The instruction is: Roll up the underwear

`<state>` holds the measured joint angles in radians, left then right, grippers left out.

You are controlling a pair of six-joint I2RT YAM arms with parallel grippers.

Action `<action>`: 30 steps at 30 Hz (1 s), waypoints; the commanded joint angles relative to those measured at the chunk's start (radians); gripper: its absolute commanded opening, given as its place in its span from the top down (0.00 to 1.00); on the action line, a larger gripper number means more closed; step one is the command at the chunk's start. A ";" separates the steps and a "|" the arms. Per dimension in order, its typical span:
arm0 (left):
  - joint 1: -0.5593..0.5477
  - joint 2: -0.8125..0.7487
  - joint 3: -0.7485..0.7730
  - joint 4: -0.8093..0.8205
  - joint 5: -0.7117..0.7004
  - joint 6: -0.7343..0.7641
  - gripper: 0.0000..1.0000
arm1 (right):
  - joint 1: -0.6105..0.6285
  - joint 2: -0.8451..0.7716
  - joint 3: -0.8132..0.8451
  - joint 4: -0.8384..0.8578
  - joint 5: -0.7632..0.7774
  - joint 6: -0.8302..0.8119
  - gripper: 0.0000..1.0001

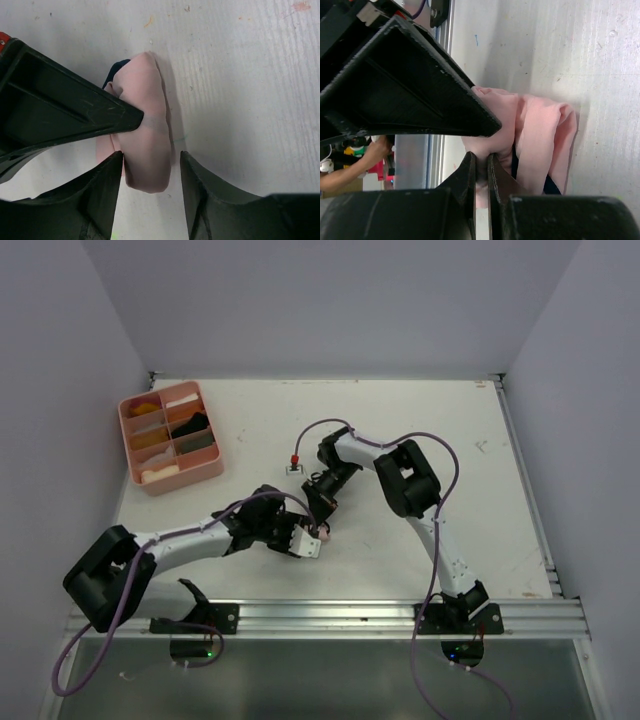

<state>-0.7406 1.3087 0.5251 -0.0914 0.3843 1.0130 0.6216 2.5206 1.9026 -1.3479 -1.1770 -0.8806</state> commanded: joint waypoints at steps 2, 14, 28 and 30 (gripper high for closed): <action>-0.005 0.030 0.015 0.042 0.017 0.012 0.56 | 0.004 0.040 -0.022 0.016 0.109 -0.086 1.00; -0.020 0.089 0.053 -0.154 0.057 -0.028 0.97 | -0.046 -0.063 -0.004 0.139 0.117 0.043 0.52; 0.101 0.453 0.392 -0.603 0.304 0.001 1.00 | -0.264 -0.437 -0.104 0.478 0.215 0.276 0.27; 0.136 0.530 0.481 -0.678 0.327 0.009 1.00 | -0.278 -0.498 -0.161 0.507 0.230 0.255 0.29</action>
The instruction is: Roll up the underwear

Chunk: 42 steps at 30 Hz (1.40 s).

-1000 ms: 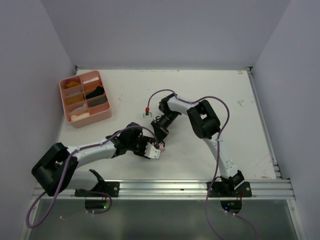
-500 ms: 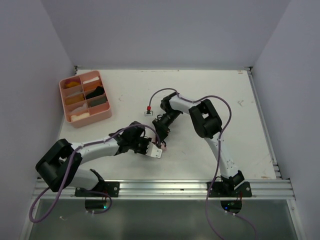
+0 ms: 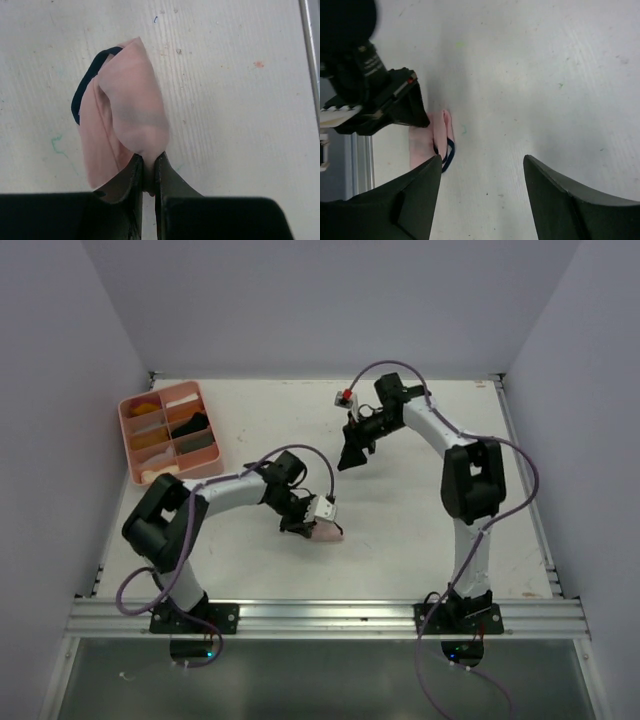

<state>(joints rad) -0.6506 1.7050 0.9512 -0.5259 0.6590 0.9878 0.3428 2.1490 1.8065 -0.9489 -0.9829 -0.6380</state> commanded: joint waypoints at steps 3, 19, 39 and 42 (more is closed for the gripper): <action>0.120 0.264 0.162 -0.330 0.097 0.051 1.00 | 0.001 -0.253 -0.202 0.156 0.064 -0.025 0.34; 0.193 0.594 0.465 -0.506 0.051 0.057 0.91 | 0.386 -0.653 -0.687 0.407 0.582 -0.190 0.44; 0.195 0.648 0.506 -0.513 0.037 0.041 0.85 | 0.582 -0.463 -0.825 0.656 0.757 -0.319 0.41; 0.198 0.642 0.500 -0.508 0.036 0.045 0.83 | 0.582 -0.422 -0.816 0.654 0.750 -0.315 0.60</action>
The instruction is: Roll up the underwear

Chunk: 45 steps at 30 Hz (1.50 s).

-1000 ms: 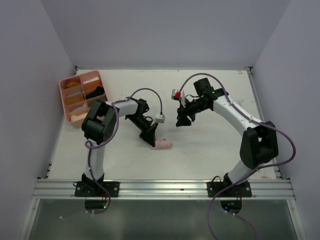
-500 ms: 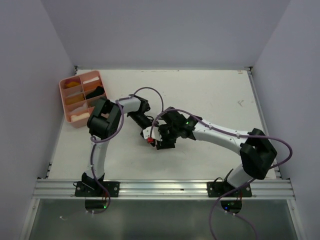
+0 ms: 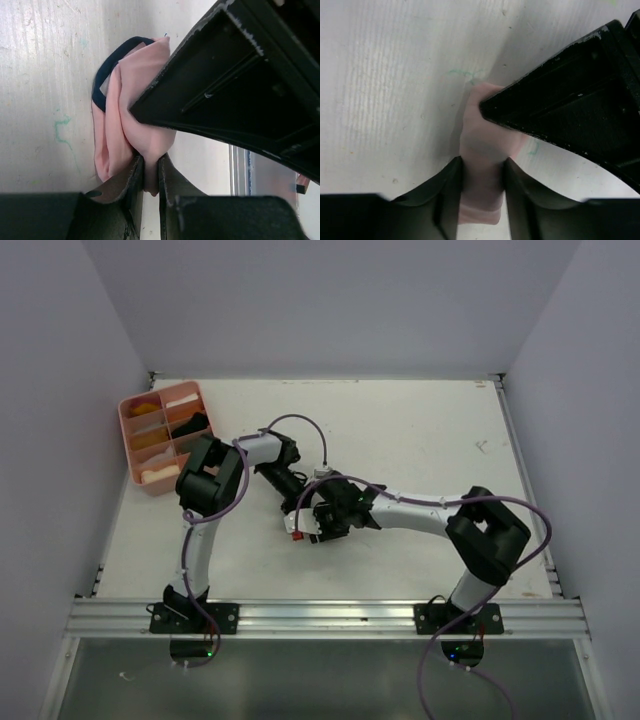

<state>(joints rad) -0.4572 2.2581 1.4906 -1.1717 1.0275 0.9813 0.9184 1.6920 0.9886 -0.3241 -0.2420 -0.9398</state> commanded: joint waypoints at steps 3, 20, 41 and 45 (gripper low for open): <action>0.014 0.072 -0.046 0.152 -0.316 0.037 0.76 | -0.003 0.078 0.031 0.004 -0.028 0.004 0.83; 0.403 -0.529 -0.195 0.608 -0.286 -0.339 0.36 | -0.142 0.398 0.461 -0.429 -0.344 0.079 1.00; -0.161 -1.283 -1.035 1.069 -0.750 0.077 0.24 | -0.223 0.689 0.771 -0.668 -0.540 0.122 1.00; -0.244 -1.178 -1.044 1.193 -0.817 0.069 0.24 | -0.230 0.718 0.803 -0.702 -0.560 0.121 1.00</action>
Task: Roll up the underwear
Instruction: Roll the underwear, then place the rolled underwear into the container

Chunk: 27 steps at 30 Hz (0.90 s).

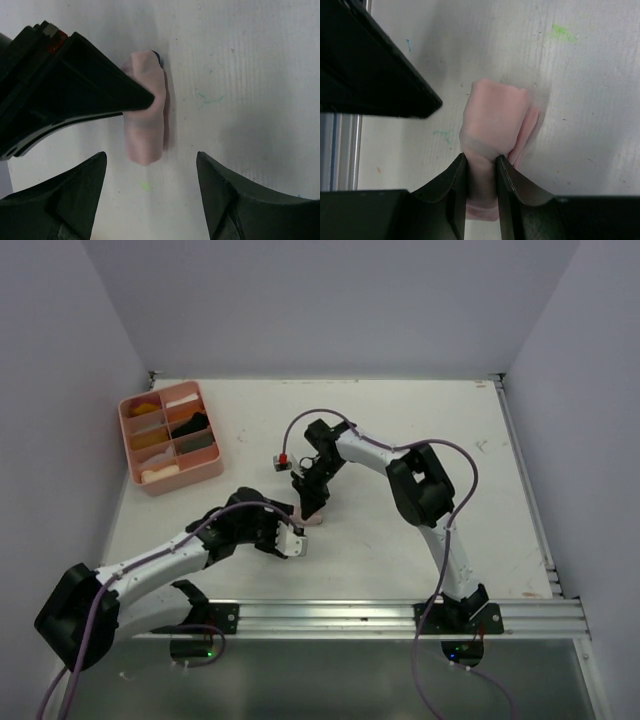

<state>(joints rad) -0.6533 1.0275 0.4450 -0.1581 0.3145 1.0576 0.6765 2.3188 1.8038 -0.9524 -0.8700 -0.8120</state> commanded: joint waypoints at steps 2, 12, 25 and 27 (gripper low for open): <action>-0.089 0.112 0.001 0.236 -0.117 -0.005 0.25 | 0.006 0.108 0.003 -0.088 0.058 -0.007 1.00; -0.115 0.292 0.028 0.353 -0.172 -0.002 0.33 | -0.005 0.151 0.028 -0.128 0.023 -0.012 1.00; -0.115 0.396 0.043 0.364 -0.153 0.022 0.48 | -0.018 0.235 0.104 -0.233 -0.040 -0.033 1.00; -0.117 0.401 0.043 0.355 -0.140 0.028 0.47 | -0.022 0.251 0.111 -0.244 -0.049 -0.035 1.00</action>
<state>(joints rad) -0.7628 1.3945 0.4671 0.1680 0.1524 1.0676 0.6376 2.4767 1.9331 -1.1671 -1.0718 -0.8043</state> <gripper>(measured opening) 0.529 0.287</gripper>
